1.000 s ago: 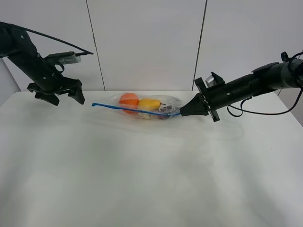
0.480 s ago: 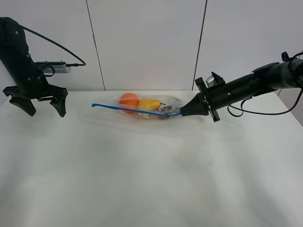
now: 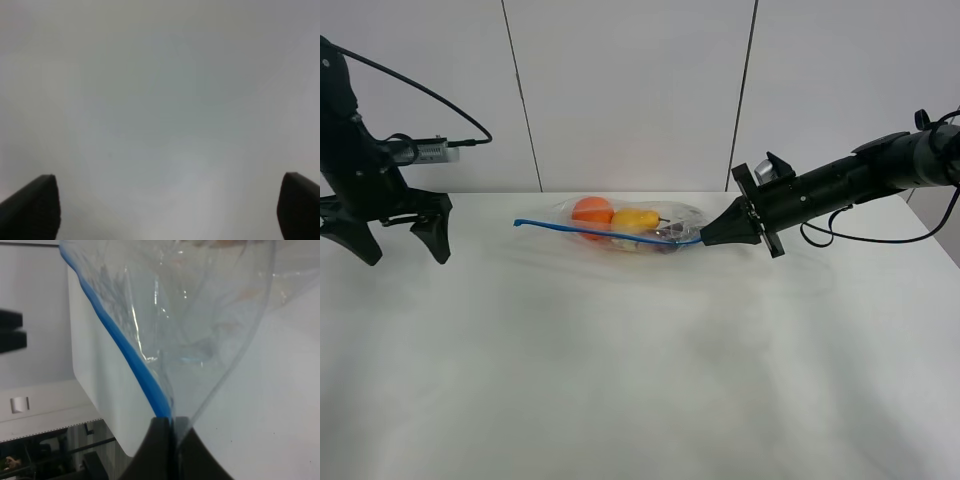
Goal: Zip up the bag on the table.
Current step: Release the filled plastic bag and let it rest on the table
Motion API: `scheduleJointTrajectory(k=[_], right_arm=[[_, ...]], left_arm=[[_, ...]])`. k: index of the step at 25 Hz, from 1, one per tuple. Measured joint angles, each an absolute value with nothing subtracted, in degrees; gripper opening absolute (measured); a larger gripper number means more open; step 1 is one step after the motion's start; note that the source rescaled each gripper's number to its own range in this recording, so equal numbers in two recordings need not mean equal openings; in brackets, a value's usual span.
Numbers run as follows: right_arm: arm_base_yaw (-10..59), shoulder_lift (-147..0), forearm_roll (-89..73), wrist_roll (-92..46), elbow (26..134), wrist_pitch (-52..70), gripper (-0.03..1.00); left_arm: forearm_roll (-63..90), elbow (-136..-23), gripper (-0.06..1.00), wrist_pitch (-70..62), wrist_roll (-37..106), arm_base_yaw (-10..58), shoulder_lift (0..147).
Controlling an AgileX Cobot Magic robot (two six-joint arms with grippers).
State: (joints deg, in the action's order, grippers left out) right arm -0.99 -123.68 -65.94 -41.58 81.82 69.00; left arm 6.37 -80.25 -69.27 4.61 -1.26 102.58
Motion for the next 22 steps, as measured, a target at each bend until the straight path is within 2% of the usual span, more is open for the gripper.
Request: scheduleJointTrajectory(k=[14,22], right_arm=[[-1.0,-123.7,-66.0,-41.6,81.8,69.0,0.0],[-1.0,-123.7,-66.0,-41.6,81.8,69.0,0.0]], left_arm=[[6.3,-44.4,1.0,-69.5,5.2,-1.3,64.5],[6.3,-33.7,1.0,-66.9,5.2,-1.3,41.4]])
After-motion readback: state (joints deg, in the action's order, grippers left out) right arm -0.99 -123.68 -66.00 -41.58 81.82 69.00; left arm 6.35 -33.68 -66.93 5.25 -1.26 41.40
